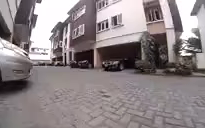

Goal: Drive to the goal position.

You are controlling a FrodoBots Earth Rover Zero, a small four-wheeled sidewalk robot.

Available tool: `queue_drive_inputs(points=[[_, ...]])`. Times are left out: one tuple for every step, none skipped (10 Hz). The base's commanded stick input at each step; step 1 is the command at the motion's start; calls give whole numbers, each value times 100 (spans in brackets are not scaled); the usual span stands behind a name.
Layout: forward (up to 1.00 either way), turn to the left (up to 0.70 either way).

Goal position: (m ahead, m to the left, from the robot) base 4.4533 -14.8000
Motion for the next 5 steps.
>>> queue_drive_inputs(points=[[0,-70],[0,-70],[0,-70],[0,-70],[0,-70]])
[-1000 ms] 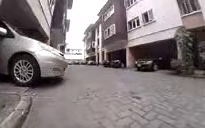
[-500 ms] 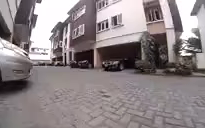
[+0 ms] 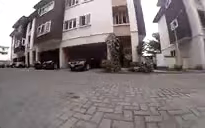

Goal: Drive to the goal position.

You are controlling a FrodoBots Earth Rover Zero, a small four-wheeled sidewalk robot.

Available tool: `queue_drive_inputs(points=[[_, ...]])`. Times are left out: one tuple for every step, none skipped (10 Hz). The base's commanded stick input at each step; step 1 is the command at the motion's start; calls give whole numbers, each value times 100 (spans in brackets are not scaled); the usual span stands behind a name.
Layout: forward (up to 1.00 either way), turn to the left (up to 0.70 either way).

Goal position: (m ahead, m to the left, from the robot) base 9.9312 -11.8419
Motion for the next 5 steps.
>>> queue_drive_inputs(points=[[0,-70],[0,-70],[0,-70],[0,-70],[0,-70]])
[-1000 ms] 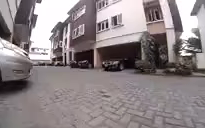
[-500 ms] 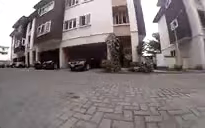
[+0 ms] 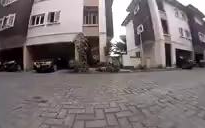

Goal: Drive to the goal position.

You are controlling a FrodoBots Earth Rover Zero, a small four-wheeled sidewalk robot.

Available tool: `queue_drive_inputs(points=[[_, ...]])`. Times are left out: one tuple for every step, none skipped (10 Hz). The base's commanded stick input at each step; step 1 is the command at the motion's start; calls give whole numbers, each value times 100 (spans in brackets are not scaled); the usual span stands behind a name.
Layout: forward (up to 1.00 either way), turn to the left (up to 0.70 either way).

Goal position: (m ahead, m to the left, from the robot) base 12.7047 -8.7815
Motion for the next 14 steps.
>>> queue_drive_inputs(points=[[0,-70],[0,-70],[0,0],[0,0],[0,0],[0,0],[0,0],[0,0],[0,0],[15,0],[70,0],[70,0],[70,0],[70,0]])
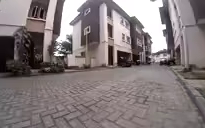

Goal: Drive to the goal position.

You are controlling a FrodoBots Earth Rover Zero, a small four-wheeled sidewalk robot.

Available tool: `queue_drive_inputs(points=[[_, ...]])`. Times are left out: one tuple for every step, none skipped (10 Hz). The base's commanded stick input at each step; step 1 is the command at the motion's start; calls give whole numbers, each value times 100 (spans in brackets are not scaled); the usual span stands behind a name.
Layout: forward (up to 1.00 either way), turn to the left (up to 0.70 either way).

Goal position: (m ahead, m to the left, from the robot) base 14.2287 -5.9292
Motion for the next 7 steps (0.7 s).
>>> queue_drive_inputs(points=[[70,0],[70,0],[70,0],[70,0],[70,0],[70,0],[70,0]])
